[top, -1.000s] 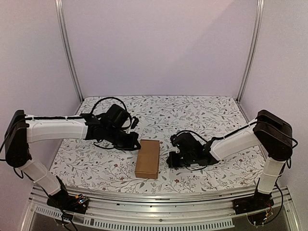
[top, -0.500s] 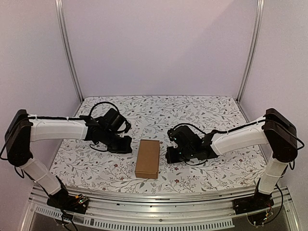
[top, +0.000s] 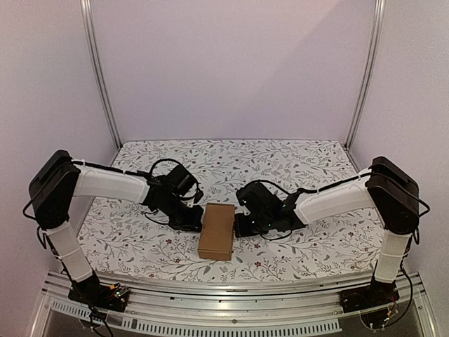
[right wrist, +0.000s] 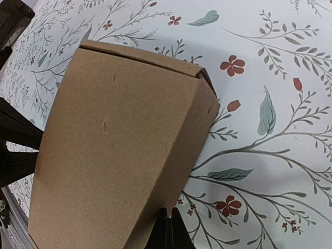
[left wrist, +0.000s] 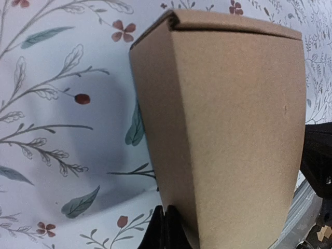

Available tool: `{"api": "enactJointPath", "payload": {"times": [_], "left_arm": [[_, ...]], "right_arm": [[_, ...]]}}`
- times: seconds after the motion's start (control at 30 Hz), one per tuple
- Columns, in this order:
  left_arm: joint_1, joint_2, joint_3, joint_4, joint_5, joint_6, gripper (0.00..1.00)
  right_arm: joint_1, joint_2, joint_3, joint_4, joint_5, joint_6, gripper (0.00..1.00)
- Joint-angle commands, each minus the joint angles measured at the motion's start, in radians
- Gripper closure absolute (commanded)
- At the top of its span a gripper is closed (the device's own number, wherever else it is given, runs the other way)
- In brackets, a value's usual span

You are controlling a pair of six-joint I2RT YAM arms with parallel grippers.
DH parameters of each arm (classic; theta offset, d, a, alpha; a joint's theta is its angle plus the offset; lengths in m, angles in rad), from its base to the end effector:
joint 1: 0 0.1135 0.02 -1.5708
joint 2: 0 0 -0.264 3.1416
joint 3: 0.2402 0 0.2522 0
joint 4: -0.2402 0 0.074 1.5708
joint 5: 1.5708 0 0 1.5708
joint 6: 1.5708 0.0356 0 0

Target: Fold the paper box

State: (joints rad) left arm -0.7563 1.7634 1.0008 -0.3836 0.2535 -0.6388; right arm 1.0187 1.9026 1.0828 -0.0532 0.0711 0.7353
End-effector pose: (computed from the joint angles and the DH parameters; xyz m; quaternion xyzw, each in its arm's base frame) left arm 0.2367 -0.2355 0.1479 0.0835 0.9665 -0.2290 0.0808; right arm 0.2053 0.3285 0.1411 -0.1206 0.9315 0.2413 0.2442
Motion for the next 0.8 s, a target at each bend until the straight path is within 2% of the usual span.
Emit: {"api": "enactJointPath", "payload": {"times": [0.0,0.27,0.57,0.63,0.77], "left_arm": [[-0.011,0.029,0.062,0.032,0.043,0.014,1.0],[-0.012,0.1,0.173,0.035,0.074,0.018,1.0],[0.01,0.131,0.212,-0.004,-0.022,0.043,1.0],[0.023,0.108,0.209,-0.024,-0.045,0.05,0.98],[0.036,0.044,0.212,-0.079,-0.107,0.058,0.83]], "right_arm": [[-0.02,0.028,0.037,-0.025,0.012,0.0,1.0],[-0.077,0.027,0.058,-0.036,0.004,-0.023,1.0],[-0.146,0.0,0.05,-0.09,0.029,-0.082,1.0],[-0.157,-0.038,0.037,-0.12,0.051,-0.098,0.93],[-0.165,-0.138,0.021,-0.2,0.131,-0.148,0.78]]}}
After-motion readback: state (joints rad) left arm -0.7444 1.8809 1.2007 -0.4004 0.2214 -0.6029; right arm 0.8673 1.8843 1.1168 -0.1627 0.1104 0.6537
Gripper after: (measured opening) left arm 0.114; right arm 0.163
